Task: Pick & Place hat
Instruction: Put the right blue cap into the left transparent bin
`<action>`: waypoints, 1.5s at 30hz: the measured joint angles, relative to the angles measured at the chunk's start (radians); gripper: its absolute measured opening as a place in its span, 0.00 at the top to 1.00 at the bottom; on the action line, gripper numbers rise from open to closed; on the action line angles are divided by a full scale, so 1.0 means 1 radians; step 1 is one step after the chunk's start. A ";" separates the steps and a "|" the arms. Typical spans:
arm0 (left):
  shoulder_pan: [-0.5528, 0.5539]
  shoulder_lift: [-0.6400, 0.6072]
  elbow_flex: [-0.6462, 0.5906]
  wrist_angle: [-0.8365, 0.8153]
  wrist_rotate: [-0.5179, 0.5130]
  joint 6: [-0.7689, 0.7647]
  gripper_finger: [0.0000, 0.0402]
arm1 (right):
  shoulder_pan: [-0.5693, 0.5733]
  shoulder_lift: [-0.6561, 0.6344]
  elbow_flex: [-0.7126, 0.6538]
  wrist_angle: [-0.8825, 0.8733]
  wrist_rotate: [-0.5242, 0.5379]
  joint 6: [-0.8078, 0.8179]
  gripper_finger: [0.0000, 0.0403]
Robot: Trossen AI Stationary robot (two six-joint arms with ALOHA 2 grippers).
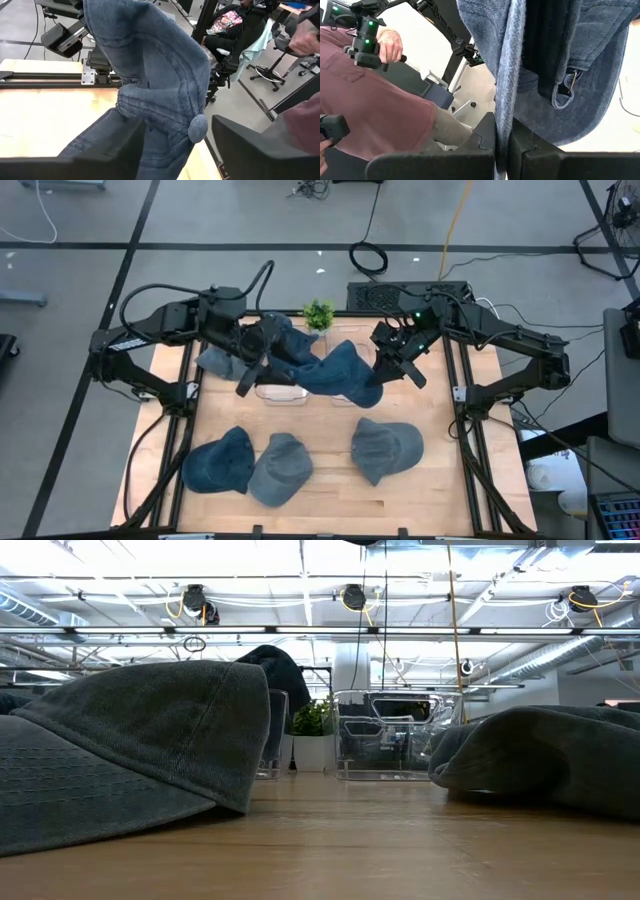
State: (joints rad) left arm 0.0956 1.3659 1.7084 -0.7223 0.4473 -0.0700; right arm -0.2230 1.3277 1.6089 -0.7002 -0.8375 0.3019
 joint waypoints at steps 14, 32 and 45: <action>0.000 0.000 0.000 0.024 0.001 -0.061 0.81 | 0.000 0.000 0.000 0.001 0.026 -0.010 1.00; -0.006 0.000 0.000 0.031 0.000 0.061 0.93 | 0.000 0.000 0.000 0.001 0.027 -0.030 1.00; -0.005 0.000 0.000 0.032 0.000 0.075 0.93 | 0.000 0.000 0.000 0.077 0.046 -0.023 0.95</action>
State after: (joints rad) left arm 0.0907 1.3659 1.7088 -0.6903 0.4473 0.0054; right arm -0.2227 1.3277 1.6089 -0.6236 -0.7913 0.2787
